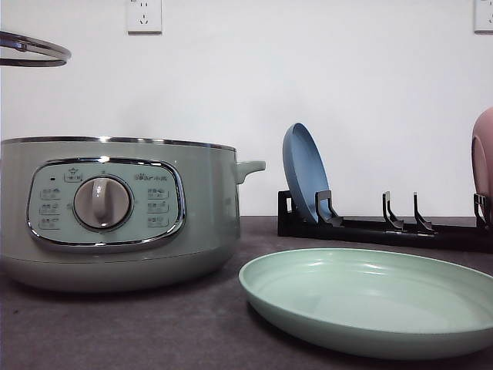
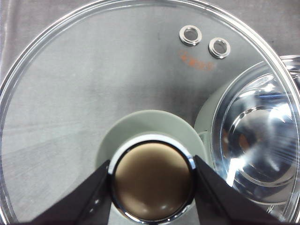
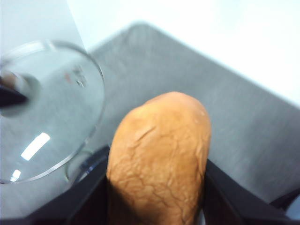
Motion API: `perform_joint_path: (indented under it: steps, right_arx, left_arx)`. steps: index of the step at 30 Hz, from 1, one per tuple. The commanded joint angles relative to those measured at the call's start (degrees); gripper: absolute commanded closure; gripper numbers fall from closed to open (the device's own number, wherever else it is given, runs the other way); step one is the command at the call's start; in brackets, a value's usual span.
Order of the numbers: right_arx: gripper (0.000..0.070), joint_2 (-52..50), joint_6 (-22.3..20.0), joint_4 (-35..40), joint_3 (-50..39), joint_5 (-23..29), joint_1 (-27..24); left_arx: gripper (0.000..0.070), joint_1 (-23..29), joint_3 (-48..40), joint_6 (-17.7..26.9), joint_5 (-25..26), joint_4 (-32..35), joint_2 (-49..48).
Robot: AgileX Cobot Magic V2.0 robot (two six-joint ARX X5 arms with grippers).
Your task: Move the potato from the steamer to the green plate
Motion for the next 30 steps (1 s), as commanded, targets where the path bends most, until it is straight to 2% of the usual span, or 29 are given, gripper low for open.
perform_joint_path:
  steps: [1,6,15,23,30]
  right_arx:
    - [0.0613,-2.67,-0.55,-4.76,1.58,-0.71,-0.36]
    - [0.0614,-12.18,-0.38,-4.76,-3.55,-1.97,-3.76]
    - [0.0613,-33.02,-0.31,-4.74,-24.81,-3.95,-9.63]
    - [0.0613,-47.00,-1.26,-4.74,-43.98,-4.08,-9.86]
    - [0.0613,-54.68,-2.40,-4.74,-62.29,-4.07,-9.86]
  left_arx:
    - [0.0700,-0.06,2.36,0.13,0.11,2.06,-0.59]
    - [0.0700,-0.21,2.36,0.13,0.12,2.19,-0.59]
    - [0.0700,-1.49,2.36,0.13,1.67,2.73,-0.59]
    - [0.0700,-3.68,2.36,0.13,1.91,2.71,-0.59]
    - [0.0700,-5.50,2.36,0.13,2.67,2.71,-0.59]
